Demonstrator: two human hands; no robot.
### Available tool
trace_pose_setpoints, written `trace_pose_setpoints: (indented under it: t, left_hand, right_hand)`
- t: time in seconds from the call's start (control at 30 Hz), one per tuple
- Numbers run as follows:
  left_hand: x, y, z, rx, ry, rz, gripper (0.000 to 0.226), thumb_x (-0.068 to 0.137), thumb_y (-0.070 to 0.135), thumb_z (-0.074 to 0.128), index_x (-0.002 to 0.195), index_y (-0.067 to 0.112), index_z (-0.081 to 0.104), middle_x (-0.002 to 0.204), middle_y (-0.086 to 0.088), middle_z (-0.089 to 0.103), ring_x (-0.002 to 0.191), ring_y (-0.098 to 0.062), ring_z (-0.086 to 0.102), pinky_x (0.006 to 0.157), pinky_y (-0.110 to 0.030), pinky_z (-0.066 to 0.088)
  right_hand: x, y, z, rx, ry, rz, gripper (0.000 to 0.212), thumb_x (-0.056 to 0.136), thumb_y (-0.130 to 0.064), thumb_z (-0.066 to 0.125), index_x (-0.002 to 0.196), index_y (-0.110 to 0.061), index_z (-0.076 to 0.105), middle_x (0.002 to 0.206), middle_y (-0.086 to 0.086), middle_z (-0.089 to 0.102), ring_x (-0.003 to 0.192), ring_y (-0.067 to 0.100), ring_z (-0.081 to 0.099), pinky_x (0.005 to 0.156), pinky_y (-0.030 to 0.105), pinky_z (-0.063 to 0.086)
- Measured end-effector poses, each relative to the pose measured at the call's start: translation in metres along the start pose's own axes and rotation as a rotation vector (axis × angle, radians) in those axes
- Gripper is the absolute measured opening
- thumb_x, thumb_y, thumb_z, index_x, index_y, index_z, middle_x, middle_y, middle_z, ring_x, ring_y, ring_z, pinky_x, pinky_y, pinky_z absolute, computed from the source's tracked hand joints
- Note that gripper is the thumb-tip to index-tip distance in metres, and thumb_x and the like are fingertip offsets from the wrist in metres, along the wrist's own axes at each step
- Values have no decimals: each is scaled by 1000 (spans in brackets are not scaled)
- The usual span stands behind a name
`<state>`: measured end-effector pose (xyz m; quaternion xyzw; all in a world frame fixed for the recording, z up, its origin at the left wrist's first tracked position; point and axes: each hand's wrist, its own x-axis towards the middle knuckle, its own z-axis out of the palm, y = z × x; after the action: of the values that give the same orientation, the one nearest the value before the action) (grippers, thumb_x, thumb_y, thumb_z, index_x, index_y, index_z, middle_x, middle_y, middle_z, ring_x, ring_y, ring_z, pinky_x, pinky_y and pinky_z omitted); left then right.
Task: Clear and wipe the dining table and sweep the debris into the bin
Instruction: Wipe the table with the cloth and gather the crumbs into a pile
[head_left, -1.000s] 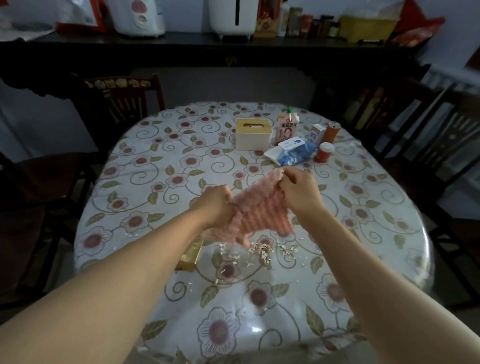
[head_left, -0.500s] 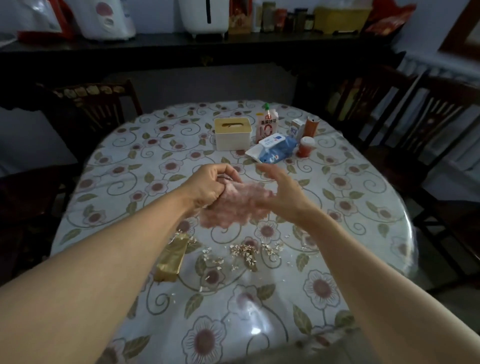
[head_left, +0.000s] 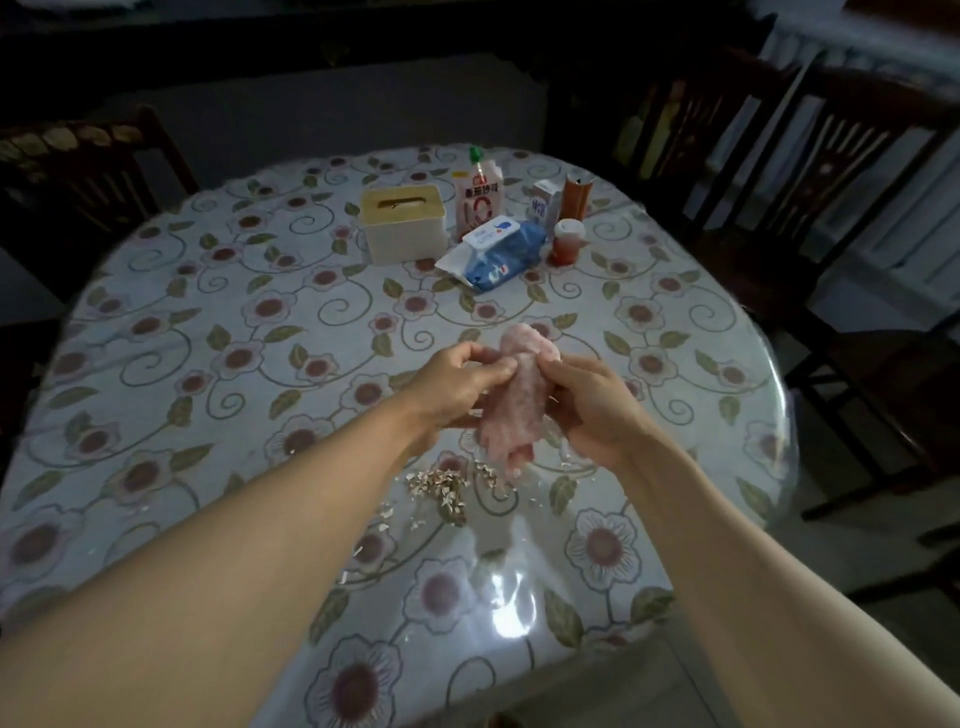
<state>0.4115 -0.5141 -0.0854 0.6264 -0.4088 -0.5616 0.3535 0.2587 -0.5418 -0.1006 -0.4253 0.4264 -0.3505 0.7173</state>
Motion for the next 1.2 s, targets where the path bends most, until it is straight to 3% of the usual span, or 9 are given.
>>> trace_pose_setpoints:
  t: [0.1, 0.2, 0.33, 0.4, 0.53, 0.7, 0.87, 0.97, 1.2]
  left_hand:
    - [21, -3, 20, -48, -14, -34, 33, 86, 9, 64, 117, 15, 54, 101, -6, 65, 91, -21, 61, 83, -38, 52]
    - [37, -5, 36, -58, -27, -50, 31, 88, 4, 58, 117, 15, 54, 97, -4, 63, 92, -19, 59, 84, -36, 50]
    - [62, -8, 61, -235, -15, -128, 15, 89, 4, 56, 100, 15, 52, 83, -4, 61, 76, -18, 59, 69, -35, 50]
    - [74, -10, 71, -172, -47, -128, 10, 88, 8, 59, 90, 18, 56, 80, -2, 63, 75, -15, 61, 64, -31, 51]
    - [99, -26, 75, 174, 11, -63, 11, 87, 15, 63, 90, 25, 63, 99, 0, 64, 94, -13, 60, 70, -23, 47]
    - [118, -75, 49, 663, 190, -52, 41, 88, 12, 55, 127, 24, 50, 133, -2, 53, 118, -23, 51, 90, -29, 41]
    - [121, -125, 18, 1001, 305, -62, 38, 87, 18, 48, 124, 25, 46, 136, -3, 49, 127, -26, 41, 102, -45, 32]
    - [121, -151, 9, 1070, 261, -35, 45, 93, 20, 40, 138, 23, 37, 154, 4, 27, 140, -21, 25, 110, -50, 24]
    - [120, -166, 2, 1069, 246, 42, 48, 97, 25, 31, 146, 26, 25, 158, 10, 16, 144, -17, 15, 114, -49, 20]
  right_hand:
    - [4, 10, -23, -164, 72, -70, 18, 93, -11, 52, 94, 2, 65, 86, 12, 67, 76, 17, 64, 72, 30, 54]
    - [12, 19, -44, -227, 190, -92, 6, 88, -12, 62, 84, -8, 61, 74, 3, 62, 60, 5, 62, 55, 20, 50]
    - [18, 30, -68, 165, -63, -27, 33, 85, -3, 61, 116, -10, 55, 105, 15, 65, 91, 26, 65, 76, 40, 56]
    - [25, 33, -76, 14, 111, -54, 20, 82, -1, 63, 99, -12, 62, 94, 16, 67, 85, 32, 63, 73, 43, 52]
    - [51, 43, -111, -387, 525, -7, 13, 77, -7, 67, 75, -19, 62, 70, 4, 65, 63, 19, 63, 51, 27, 49]
    - [77, 70, -153, -718, 714, -171, 33, 81, -1, 54, 106, -23, 57, 105, 6, 62, 90, 22, 61, 73, 34, 53]
    - [85, 93, -192, -1181, 655, -157, 66, 79, 6, 54, 138, -20, 43, 141, 8, 39, 126, 30, 35, 106, 42, 35]
    - [81, 112, -198, -1223, 502, -119, 71, 79, 16, 40, 141, -17, 41, 151, 0, 33, 141, 22, 24, 117, 41, 19]
    - [50, 156, -103, -1082, 589, -200, 72, 78, 18, 40, 139, -21, 41, 148, -8, 35, 142, 11, 24, 121, 34, 6]
